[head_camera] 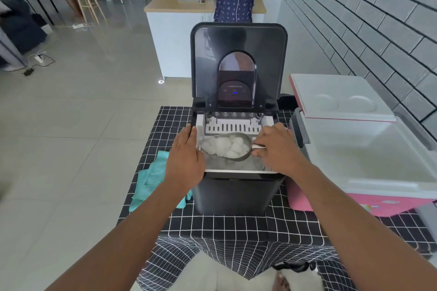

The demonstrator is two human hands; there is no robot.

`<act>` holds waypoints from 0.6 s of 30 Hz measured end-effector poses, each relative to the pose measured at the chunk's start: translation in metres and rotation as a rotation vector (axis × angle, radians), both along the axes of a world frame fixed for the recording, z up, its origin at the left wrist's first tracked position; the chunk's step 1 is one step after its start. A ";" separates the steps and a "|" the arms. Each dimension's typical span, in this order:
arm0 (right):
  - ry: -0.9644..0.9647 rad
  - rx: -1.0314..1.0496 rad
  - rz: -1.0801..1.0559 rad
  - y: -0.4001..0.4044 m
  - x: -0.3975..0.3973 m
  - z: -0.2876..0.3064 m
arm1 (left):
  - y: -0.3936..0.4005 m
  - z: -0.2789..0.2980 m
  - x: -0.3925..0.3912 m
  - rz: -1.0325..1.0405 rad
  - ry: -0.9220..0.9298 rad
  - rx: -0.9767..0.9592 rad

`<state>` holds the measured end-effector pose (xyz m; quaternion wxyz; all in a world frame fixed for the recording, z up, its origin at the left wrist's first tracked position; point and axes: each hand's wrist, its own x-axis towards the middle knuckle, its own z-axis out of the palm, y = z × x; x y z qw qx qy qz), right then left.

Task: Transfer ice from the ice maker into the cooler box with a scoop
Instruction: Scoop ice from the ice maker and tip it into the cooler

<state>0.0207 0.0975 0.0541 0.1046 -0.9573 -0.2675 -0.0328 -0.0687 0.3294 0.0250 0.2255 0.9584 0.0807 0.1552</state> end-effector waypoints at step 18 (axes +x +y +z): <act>0.090 0.265 -0.033 -0.065 0.007 0.015 | -0.035 0.043 0.025 0.034 -0.007 0.151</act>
